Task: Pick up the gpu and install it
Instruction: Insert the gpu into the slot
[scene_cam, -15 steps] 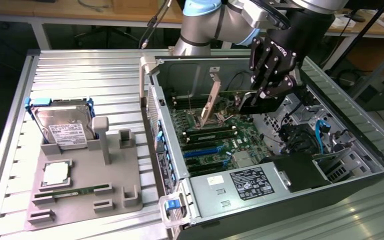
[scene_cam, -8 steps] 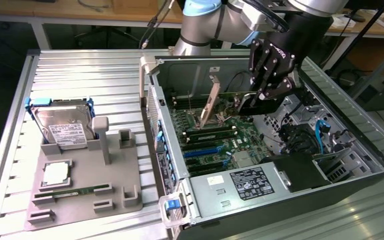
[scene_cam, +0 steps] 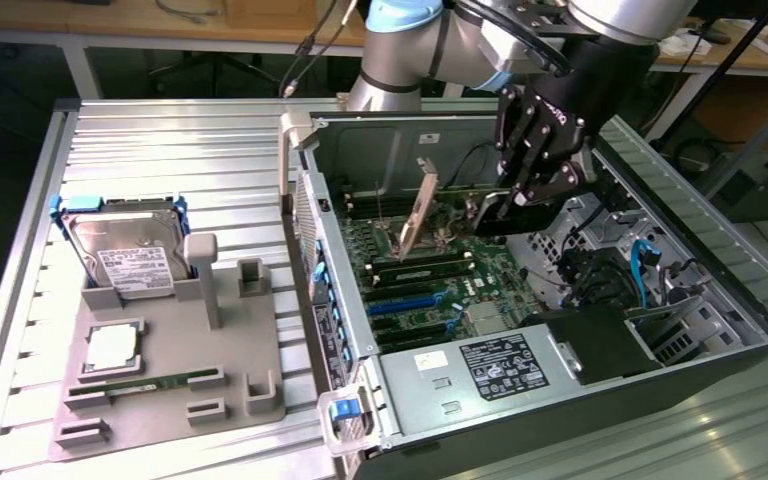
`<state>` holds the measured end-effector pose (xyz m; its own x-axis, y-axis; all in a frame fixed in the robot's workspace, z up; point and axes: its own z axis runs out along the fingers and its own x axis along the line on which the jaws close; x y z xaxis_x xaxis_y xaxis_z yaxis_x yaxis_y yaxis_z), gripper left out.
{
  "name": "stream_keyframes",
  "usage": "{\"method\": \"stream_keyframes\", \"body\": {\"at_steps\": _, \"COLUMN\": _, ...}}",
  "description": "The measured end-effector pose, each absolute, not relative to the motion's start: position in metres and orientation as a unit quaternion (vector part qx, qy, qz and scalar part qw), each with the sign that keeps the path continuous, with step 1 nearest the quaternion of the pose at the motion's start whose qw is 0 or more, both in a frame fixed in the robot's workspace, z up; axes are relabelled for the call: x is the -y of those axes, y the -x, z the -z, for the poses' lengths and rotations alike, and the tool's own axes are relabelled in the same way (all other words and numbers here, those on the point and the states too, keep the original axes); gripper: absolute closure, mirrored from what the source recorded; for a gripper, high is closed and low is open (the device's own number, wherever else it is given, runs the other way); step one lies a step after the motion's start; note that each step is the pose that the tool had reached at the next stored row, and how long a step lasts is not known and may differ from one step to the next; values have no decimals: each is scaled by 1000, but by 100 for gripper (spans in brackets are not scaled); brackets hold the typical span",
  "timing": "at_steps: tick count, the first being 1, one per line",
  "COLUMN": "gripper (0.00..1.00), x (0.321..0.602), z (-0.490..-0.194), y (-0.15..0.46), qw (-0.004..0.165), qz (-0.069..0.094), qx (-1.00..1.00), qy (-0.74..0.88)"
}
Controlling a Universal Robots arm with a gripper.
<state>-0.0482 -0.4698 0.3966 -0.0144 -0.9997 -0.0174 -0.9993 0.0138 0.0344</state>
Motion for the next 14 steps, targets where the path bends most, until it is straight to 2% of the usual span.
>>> {"method": "stream_keyframes", "body": {"at_steps": 14, "gripper": 73, "x": 470, "z": -378, "y": 48, "qw": 6, "qz": 18, "qx": 712, "qy": -702}}
